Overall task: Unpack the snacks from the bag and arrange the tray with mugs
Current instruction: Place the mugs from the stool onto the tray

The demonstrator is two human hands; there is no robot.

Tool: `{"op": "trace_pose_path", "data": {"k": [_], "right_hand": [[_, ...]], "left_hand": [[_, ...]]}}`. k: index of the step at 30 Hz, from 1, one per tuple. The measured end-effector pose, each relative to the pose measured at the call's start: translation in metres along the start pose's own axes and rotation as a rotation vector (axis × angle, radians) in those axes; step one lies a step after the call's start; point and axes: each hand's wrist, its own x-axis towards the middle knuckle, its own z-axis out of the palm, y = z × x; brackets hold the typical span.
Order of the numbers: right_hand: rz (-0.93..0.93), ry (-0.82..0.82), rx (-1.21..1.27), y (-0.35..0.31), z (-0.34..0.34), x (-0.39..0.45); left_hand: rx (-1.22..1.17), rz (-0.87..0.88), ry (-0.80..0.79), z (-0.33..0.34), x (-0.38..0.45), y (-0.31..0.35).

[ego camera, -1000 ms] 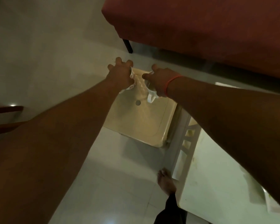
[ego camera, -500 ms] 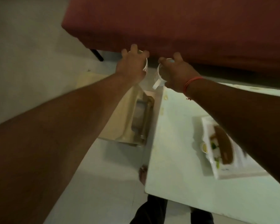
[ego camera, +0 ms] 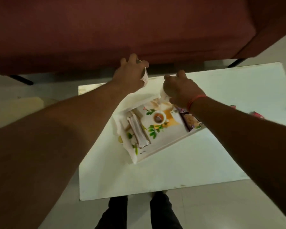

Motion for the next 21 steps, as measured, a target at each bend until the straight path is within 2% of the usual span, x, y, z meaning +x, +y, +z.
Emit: {"op": "trace_pose_path", "data": {"k": [2, 6, 12, 21], "right_hand": [[-0.015, -0.011, -0.017, 0.022, 0.027, -0.012], [-0.048, -0.032, 0.029, 0.017, 0.048, -0.057], [-0.07, -0.093, 0.089, 0.01, 0.083, -0.072], [-0.083, -0.091, 0.028, 0.007, 0.112, -0.074]], "left_hand": [[0.006, 0.027, -0.032, 0.015, 0.001, 0.031], [0.028, 0.052, -0.126, 0.052, -0.003, 0.063], [0.068, 0.037, -0.2, 0.088, -0.013, 0.071], [0.104, 0.023, -0.209, 0.113, -0.018, 0.072]]}}
